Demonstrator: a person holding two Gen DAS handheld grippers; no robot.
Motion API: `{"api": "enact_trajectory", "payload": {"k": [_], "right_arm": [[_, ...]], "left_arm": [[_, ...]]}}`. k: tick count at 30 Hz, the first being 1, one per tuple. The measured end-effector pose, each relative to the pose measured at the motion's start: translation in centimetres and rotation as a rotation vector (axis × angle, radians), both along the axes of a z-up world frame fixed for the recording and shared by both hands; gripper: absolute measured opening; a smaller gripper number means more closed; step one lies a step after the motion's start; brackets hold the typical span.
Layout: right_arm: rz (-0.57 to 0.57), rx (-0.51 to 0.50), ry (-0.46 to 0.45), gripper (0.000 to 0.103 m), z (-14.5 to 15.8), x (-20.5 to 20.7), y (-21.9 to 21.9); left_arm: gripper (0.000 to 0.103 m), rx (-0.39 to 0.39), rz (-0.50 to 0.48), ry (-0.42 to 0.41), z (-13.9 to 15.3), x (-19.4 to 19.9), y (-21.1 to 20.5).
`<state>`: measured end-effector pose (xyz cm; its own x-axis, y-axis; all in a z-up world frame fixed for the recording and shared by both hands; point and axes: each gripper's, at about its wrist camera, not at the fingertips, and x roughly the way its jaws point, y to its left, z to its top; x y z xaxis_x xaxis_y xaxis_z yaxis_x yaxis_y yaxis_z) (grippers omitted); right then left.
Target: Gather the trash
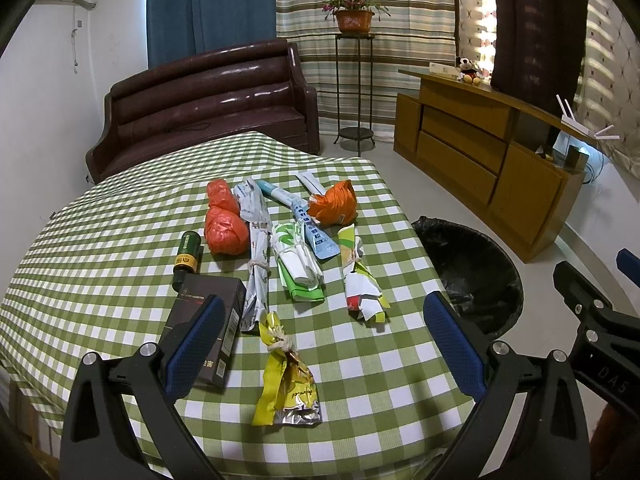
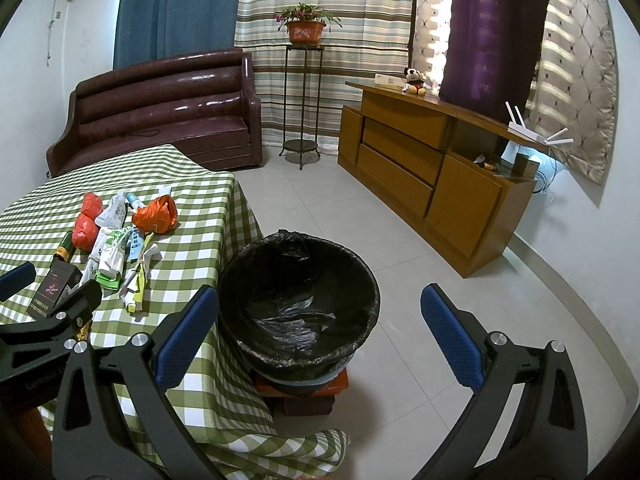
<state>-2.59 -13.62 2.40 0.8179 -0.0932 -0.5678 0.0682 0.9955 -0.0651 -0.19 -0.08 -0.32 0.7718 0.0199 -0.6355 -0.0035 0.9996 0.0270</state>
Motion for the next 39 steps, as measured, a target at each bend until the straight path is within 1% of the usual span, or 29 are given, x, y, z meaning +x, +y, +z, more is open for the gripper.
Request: {"api": "enact_trajectory", "payload": {"k": [29,33,35,36,38,39], "right_arm": [[-0.003,-0.003,0.003,0.099,-0.2,0.2,0.1],[-0.005,-0.006,0.009,0.099,-0.9,0.0,-0.4],[-0.005,-0.004,0.012,0.099,-0.7,0.1,-0.4],[-0.005,-0.005,0.012,0.097,-0.6,0.1,-0.6],[-0.006,-0.006,0.018,0.091,-0.8,0.1,-0.2],[-0.007,-0.004,0.027,0.085,-1.1,0.3,0.1]], "left_arm": [[0.097,0.004,0.001,0.005,-0.3,-0.1,-0.1],[0.097,0.002,-0.003,0.019,-0.8,-0.2,-0.1],[0.097,0.007,-0.004,0.027,-1.0,-0.1,0.1],[0.097,0.008,-0.006,0.031,-1.1,0.0,0.2],[0.097,0.014,-0.009,0.038,-1.1,0.1,0.6],[0.097,0.016,-0.008,0.04,-1.1,0.1,0.8]]}}
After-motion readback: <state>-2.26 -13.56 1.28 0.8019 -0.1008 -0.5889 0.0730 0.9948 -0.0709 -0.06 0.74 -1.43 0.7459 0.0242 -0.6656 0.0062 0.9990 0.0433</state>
